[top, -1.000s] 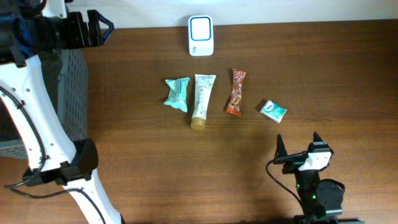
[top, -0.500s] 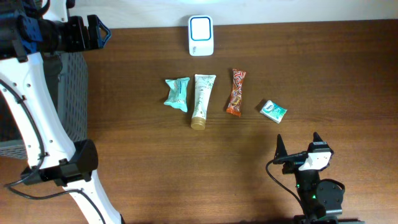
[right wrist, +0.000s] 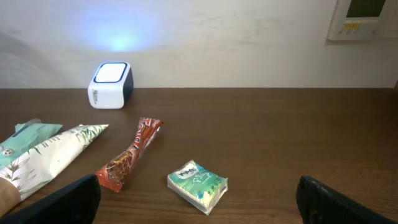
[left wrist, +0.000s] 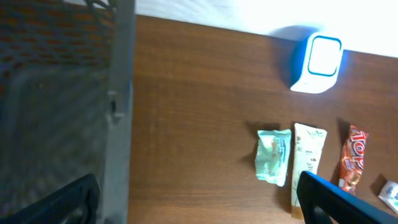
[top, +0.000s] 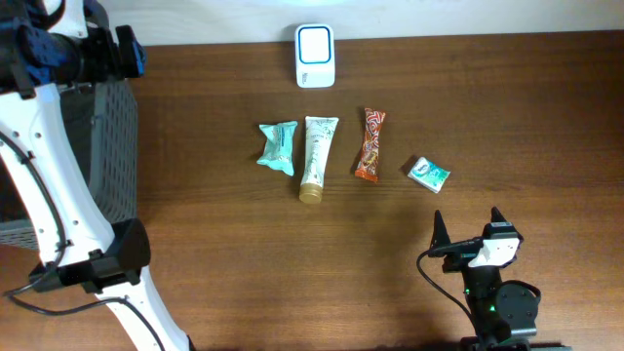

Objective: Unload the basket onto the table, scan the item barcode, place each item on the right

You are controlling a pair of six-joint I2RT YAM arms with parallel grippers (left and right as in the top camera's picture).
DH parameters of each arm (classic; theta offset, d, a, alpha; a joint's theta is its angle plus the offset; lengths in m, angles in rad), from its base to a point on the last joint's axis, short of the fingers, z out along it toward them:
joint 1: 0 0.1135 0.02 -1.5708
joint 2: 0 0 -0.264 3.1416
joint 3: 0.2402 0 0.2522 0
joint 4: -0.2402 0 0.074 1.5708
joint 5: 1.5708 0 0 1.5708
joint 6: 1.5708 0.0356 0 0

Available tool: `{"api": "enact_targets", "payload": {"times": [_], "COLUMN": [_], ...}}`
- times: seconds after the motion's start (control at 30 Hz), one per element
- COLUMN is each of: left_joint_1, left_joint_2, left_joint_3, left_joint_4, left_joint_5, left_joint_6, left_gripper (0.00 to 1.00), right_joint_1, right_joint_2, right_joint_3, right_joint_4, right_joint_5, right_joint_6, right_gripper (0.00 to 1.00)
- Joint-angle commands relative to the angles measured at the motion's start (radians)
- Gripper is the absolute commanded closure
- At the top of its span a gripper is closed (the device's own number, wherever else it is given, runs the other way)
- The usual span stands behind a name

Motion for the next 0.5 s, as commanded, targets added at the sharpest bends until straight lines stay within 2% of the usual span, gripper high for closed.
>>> {"api": "enact_targets", "payload": {"times": [0.0, 0.3, 0.47], "left_joint_1": [0.028, 0.065, 0.065], "left_joint_2": [-0.035, -0.034, -0.034], "left_joint_3": [-0.003, -0.003, -0.003], "left_joint_4": [0.002, -0.001, -0.001], "left_joint_5": [-0.022, -0.026, -0.089], "left_joint_6": [-0.014, -0.013, -0.013], "left_gripper": [0.01, 0.01, 0.01], "right_joint_1": [-0.005, -0.005, -0.005], "right_joint_2": [-0.006, -0.006, -0.006], "right_joint_3": [-0.008, -0.008, -0.008], "right_joint_4": [-0.003, -0.003, -0.003], "right_joint_5": [0.005, 0.005, 0.005], "right_joint_6": [0.008, 0.008, 0.008], "right_gripper": [0.01, 0.01, 0.01]}}
